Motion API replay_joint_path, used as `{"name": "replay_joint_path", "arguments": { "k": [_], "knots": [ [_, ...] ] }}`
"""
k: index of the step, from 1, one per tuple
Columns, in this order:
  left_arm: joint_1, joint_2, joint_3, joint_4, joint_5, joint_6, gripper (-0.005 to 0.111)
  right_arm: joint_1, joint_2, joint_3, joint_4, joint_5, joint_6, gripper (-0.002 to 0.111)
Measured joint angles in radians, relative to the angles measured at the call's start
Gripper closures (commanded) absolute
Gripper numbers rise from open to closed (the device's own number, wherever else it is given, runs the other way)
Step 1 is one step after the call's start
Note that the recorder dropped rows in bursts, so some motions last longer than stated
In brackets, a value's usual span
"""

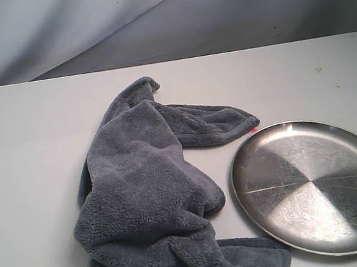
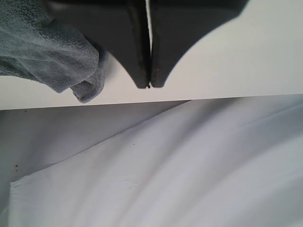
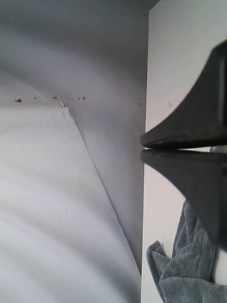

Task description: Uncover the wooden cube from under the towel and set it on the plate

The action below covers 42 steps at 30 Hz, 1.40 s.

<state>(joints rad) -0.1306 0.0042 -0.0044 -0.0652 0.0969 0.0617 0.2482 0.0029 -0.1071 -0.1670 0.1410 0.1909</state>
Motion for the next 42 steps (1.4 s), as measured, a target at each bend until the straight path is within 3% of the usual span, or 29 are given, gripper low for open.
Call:
{"name": "replay_joint_path", "arguments": {
  "k": [27, 34, 42],
  "knots": [
    [0.000, 0.000, 0.000, 0.000, 0.000, 0.000, 0.107, 0.000, 0.000, 0.000, 0.000, -0.051, 0.000, 0.108],
    [0.000, 0.000, 0.000, 0.000, 0.000, 0.001, 0.107, 0.000, 0.000, -0.002, 0.000, -0.126, 0.108, 0.108],
    [0.000, 0.000, 0.000, 0.000, 0.000, 0.001, 0.107, 0.000, -0.002, -0.096, -0.119, -0.141, 0.118, 0.108]
  ]
}}
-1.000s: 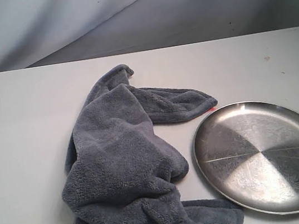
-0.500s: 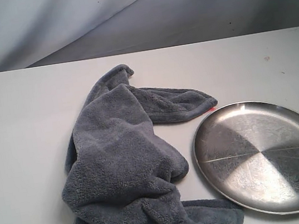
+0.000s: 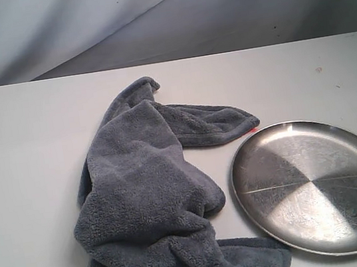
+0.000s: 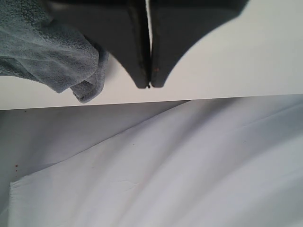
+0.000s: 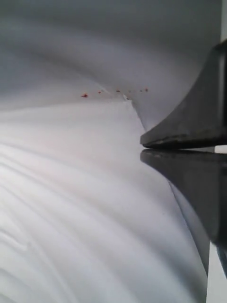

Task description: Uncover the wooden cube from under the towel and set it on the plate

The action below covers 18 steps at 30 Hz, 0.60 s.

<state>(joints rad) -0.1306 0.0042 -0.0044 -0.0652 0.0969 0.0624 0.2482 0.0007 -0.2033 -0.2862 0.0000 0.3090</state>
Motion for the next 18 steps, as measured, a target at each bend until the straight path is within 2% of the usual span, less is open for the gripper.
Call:
{"name": "replay_joint_path", "arguments": {
  "k": [8, 18],
  "knots": [
    [0.000, 0.000, 0.000, 0.000, 0.000, 0.000, 0.107, 0.000, 0.000, -0.149, -0.173, 0.045, -0.025, 0.108],
    [0.000, 0.000, 0.000, 0.000, 0.000, 0.000, 0.107, 0.000, 0.010, -0.331, -0.304, 0.474, -0.051, 0.108]
  ]
}}
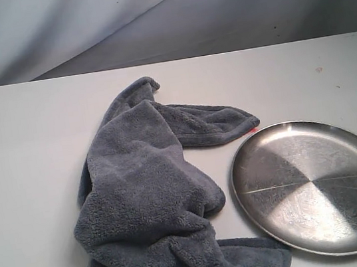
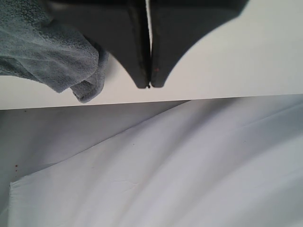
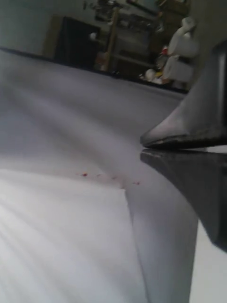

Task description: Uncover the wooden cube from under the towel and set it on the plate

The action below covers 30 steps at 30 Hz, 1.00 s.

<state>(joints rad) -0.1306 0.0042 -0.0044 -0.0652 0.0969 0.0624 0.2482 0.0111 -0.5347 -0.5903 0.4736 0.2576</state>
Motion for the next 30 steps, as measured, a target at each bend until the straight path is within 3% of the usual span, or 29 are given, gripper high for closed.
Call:
{"name": "replay_joint_path", "arguments": {
  "k": [4, 10, 25, 30],
  "knots": [
    [0.000, 0.000, 0.000, 0.000, 0.000, 0.000, 0.107, 0.000, 0.082, -0.056, 0.002, 0.168, -0.031, 0.108],
    [0.000, 0.000, 0.000, 0.000, 0.000, 0.000, 0.107, 0.000, 0.201, -0.115, 0.061, 0.250, -0.043, 0.108],
    [0.000, 0.000, 0.000, 0.000, 0.000, 0.000, 0.107, 0.000, 0.582, -0.165, 0.369, 0.156, -0.050, 0.108],
    [0.000, 0.000, 0.000, 0.000, 0.000, 0.000, 0.107, 0.001, 0.717, -0.185, 0.559, 0.118, -0.163, 0.108]
  ]
}}
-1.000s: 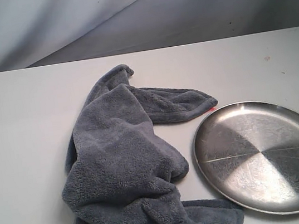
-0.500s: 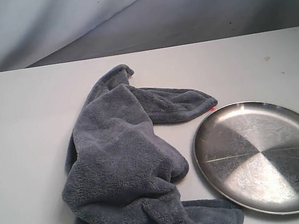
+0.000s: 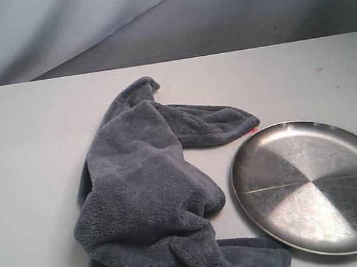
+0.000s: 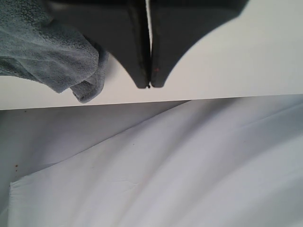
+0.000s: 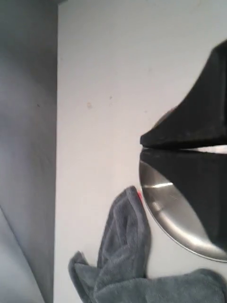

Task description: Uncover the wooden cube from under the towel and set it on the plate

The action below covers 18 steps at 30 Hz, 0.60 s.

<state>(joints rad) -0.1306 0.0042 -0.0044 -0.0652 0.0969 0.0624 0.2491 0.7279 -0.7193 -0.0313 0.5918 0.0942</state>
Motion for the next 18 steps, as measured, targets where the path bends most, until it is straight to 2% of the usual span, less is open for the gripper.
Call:
{"name": "replay_joint_path", "arguments": {
  "k": [7, 18],
  "knots": [
    [0.000, 0.000, 0.000, 0.000, 0.000, 0.000, 0.107, 0.077, 0.216, -0.137, 0.136, 0.087, -0.100, 0.108],
    [0.000, 0.000, 0.000, 0.000, 0.000, 0.000, 0.107, 0.344, 0.548, -0.303, 0.178, 0.132, -0.109, 0.108]
  ]
}}
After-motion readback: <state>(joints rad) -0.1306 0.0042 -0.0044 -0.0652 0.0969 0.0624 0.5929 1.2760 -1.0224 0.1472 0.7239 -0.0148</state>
